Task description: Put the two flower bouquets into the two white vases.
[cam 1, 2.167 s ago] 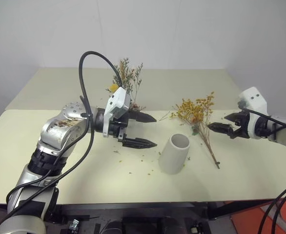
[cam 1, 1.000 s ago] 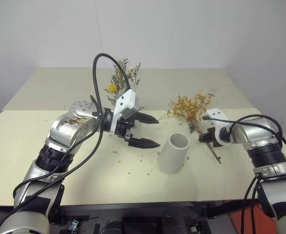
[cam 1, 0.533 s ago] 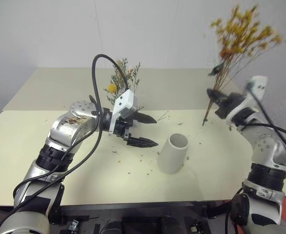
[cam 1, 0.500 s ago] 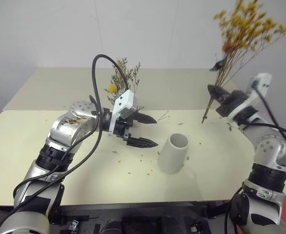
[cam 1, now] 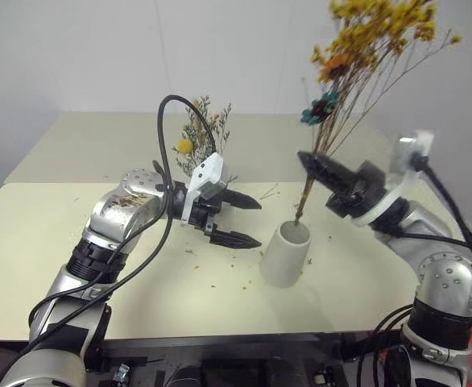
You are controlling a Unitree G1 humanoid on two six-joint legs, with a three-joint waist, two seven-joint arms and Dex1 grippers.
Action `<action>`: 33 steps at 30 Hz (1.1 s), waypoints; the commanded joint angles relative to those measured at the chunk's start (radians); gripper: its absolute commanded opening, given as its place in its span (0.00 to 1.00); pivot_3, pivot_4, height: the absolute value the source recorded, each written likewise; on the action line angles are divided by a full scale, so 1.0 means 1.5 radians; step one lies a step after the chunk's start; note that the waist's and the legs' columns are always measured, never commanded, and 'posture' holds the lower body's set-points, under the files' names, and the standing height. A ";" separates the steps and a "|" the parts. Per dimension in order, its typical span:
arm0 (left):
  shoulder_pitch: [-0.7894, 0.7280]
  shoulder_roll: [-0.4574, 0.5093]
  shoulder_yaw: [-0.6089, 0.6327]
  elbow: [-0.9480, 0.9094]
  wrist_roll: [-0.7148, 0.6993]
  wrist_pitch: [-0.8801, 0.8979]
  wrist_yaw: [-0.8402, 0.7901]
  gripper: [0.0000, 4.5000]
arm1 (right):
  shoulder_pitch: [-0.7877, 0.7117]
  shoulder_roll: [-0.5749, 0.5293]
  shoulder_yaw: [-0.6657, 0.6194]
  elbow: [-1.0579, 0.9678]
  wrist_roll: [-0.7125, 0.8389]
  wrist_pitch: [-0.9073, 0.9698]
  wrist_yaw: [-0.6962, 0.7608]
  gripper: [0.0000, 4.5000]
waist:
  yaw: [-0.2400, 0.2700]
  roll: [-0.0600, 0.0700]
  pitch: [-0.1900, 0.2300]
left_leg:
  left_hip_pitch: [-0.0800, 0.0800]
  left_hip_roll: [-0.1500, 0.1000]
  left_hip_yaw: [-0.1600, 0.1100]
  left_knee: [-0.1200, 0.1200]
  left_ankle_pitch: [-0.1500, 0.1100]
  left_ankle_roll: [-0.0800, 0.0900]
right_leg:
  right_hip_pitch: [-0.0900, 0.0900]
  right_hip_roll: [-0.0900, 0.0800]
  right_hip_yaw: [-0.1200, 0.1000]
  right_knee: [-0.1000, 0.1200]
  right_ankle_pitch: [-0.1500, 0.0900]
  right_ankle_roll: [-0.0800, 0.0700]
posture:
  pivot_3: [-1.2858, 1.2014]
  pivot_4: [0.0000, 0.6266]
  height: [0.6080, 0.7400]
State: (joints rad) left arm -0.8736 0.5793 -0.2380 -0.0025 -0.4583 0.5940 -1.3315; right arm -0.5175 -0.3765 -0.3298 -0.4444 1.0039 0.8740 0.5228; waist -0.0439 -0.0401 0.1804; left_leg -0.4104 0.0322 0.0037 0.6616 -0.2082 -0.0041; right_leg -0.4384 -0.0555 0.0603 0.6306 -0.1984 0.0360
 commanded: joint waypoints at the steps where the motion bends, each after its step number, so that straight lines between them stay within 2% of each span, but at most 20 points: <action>1: -0.023 -0.005 0.003 -0.003 0.005 -0.013 -0.007 1.00 | 0.022 -0.015 0.023 -0.030 -0.007 -0.036 0.020 0.01 | 0.001 0.000 0.000 | 0.000 0.000 0.000 0.000 0.000 0.000 | 0.000 0.000 0.000 0.000 0.000 0.000 | 0.52 0.24 1.00; 10: -0.018 0.005 0.008 -0.023 0.002 -0.002 -0.009 1.00 | 0.085 -0.070 0.061 -0.040 -0.031 -0.076 0.083 0.01 | 0.000 0.000 0.000 | 0.000 0.000 0.000 0.000 0.000 0.000 | 0.000 0.000 0.000 0.000 -0.001 0.002 | 0.52 0.24 1.00; 19: -0.025 0.000 0.005 -0.012 0.007 -0.008 -0.010 1.00 | 0.109 -0.069 0.085 -0.027 -0.070 -0.123 0.091 0.01 | 0.002 0.000 0.000 | 0.000 0.000 0.000 0.000 0.000 0.000 | 0.000 0.000 0.000 0.000 -0.002 0.004 | 0.52 0.24 1.00; 20: -0.025 -0.001 0.004 -0.010 0.008 -0.009 -0.010 1.00 | 0.110 -0.067 0.088 -0.027 -0.077 -0.129 0.090 0.13 | 0.002 0.000 0.000 | 0.000 0.000 0.000 0.000 0.000 0.000 | 0.000 0.000 0.000 0.000 -0.002 0.004 | 0.52 0.24 1.00; 22: -0.026 -0.003 0.004 -0.006 0.010 -0.012 -0.010 1.00 | 0.111 -0.063 0.091 -0.024 -0.084 -0.137 0.086 0.24 | 0.002 0.000 0.000 | 0.000 0.000 0.000 0.000 0.000 0.000 | 0.000 0.000 0.000 0.000 -0.002 0.004 | 0.52 0.24 1.00; 31: -0.023 -0.005 0.008 -0.001 0.015 -0.019 -0.015 1.00 | 0.122 -0.069 0.087 -0.028 -0.084 -0.153 0.098 0.92 | 0.002 0.000 0.000 | 0.000 0.000 0.000 0.000 0.000 0.000 | 0.000 0.000 0.000 0.000 -0.002 0.004 | 0.52 0.24 1.00; 32: -0.023 -0.005 0.008 0.000 0.015 -0.020 -0.016 1.00 | 0.126 -0.071 0.085 -0.030 -0.083 -0.154 0.101 0.99 | 0.002 0.000 0.000 | 0.000 0.000 0.000 0.000 0.000 0.000 | 0.000 0.000 0.000 0.000 -0.002 0.004 | 0.52 0.24 1.00; 33: -0.023 -0.005 0.008 0.003 0.016 -0.022 -0.017 1.00 | 0.132 -0.076 0.080 -0.032 -0.083 -0.155 0.105 0.99 | 0.002 0.000 0.000 | 0.000 0.000 0.000 0.000 0.000 0.000 | 0.000 0.000 0.000 0.000 -0.002 0.004 | 0.52 0.24 1.00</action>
State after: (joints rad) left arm -0.8858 0.5739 -0.2398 0.0123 -0.4322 0.5803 -1.3483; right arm -0.3248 -0.4762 -0.1780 -0.4626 0.8667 0.6763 0.6667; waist -0.0403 -0.0402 0.1804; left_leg -0.4101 0.0322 0.0038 0.6616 -0.2082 -0.0041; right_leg -0.4381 -0.0553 0.0606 0.6304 -0.2018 0.0415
